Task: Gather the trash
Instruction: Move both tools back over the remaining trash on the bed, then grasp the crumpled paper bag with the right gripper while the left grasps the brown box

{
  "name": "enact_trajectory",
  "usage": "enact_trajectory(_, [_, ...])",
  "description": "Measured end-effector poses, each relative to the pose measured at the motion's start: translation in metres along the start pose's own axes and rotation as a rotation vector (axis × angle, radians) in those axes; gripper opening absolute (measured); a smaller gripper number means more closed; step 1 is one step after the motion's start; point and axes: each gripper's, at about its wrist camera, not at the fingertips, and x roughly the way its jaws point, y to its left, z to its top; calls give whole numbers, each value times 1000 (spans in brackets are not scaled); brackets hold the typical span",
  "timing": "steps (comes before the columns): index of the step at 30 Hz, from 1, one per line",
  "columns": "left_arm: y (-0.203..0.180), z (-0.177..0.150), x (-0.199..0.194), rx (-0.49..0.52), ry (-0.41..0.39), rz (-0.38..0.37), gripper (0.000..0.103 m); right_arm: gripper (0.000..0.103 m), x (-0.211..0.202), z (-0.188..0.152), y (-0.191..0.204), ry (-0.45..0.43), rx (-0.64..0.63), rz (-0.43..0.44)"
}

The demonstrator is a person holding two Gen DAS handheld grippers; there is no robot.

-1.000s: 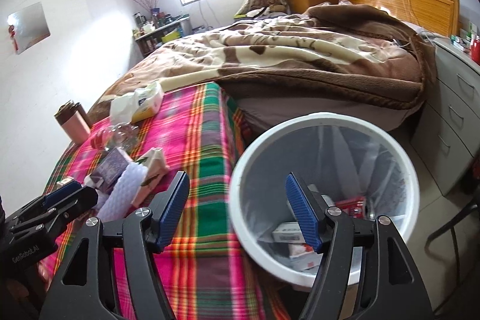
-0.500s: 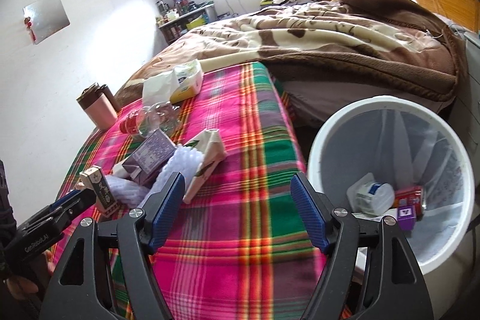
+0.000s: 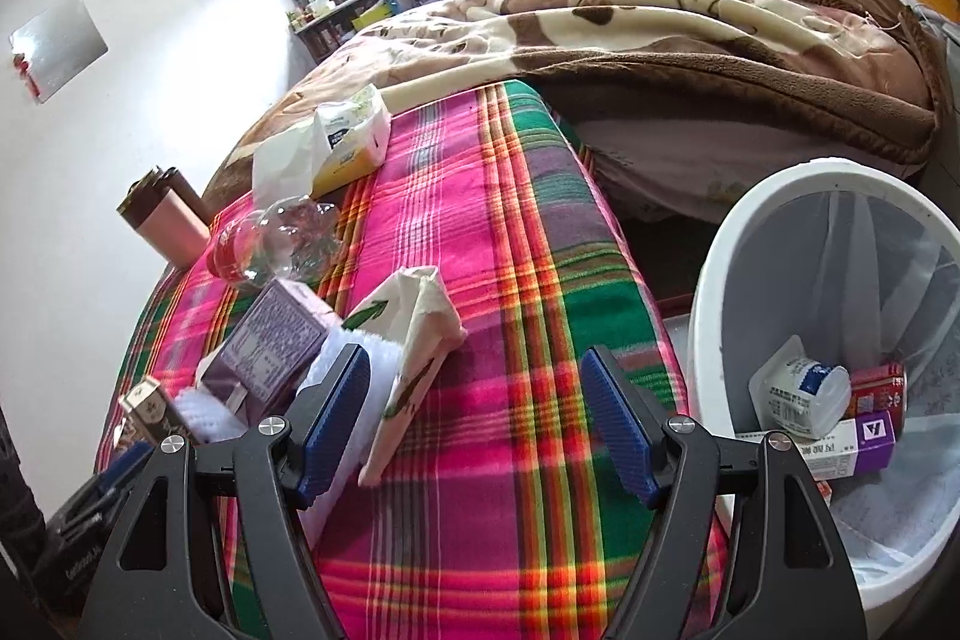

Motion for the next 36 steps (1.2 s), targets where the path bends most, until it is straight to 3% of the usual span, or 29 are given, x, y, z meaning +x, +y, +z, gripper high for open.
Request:
enact_trajectory(5, [4, 2, 7, -7, 15, 2, 71, 74, 10, 9, 7, 16, -20, 6])
enact_trajectory(10, [7, 4, 13, -8, 37, 4, 71, 53, 23, 12, 14, 55, -23, 39])
enact_trajectory(20, [12, 8, 19, -20, 50, 15, 71, 25, 30, 13, 41, 75, -114, 140])
enact_trajectory(23, [14, 8, 19, -31, 46, 13, 71, 20, 29, 12, 43, 64, -145, 111])
enact_trajectory(26, [17, 9, 20, -50, 44, 1, 64, 19, 27, 16, 35, 55, -124, 116])
enact_trajectory(30, [15, 11, 20, -46, 41, -5, 45, 19, 18, 20, 29, 1, -121, 123])
enact_trajectory(34, [11, 12, 20, -31, 40, -8, 34, 19, 18, 21, 27, -20, -114, 98])
enact_trajectory(36, [10, 13, 19, -26, 32, 1, 33, 19, 18, 22, 27, -30, -112, 94])
